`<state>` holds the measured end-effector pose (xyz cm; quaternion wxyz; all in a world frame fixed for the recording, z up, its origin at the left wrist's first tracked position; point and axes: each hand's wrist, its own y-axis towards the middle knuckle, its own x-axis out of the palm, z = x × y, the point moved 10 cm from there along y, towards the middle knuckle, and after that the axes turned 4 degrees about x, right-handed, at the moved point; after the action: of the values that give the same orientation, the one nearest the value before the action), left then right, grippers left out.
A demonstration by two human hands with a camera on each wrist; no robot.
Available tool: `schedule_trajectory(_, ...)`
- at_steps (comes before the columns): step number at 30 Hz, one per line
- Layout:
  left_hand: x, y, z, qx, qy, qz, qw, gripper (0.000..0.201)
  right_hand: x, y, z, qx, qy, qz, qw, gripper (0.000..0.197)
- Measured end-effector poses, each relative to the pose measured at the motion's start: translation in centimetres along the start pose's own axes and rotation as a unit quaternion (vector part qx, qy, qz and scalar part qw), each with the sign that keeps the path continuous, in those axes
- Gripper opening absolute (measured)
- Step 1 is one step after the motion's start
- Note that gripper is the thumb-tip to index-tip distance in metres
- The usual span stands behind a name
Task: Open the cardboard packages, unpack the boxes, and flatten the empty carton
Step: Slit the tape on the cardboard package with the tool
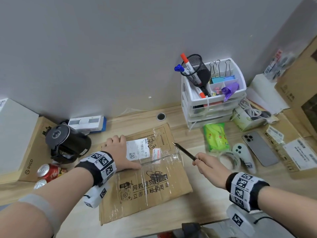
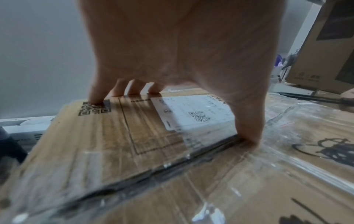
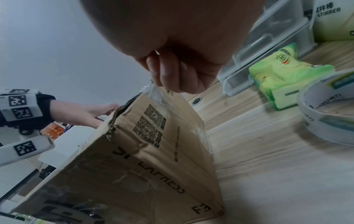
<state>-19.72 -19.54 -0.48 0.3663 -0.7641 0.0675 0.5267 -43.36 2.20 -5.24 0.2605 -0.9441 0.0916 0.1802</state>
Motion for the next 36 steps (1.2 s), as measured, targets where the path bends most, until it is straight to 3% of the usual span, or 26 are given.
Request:
schedule_trajectory(10,-0.5,-0.2,0.2,0.003,0.014,0.018,1.0,0.138,-0.6,-0.9,-1.5,0.001,-0.039,0.057,0.998,0.019)
schedule_trajectory(22,-0.3,-0.3,0.4,-0.001,0.019,0.015,1.0,0.126,-0.8,-1.8,-1.3,0.027,-0.043,0.078,0.996,0.02)
schedule_trajectory(36,-0.7,-0.4,0.5,-0.005,0.022,0.025,0.999,0.127,-0.8,-3.4,-1.2,0.018,-0.059,0.065,0.996,0.02)
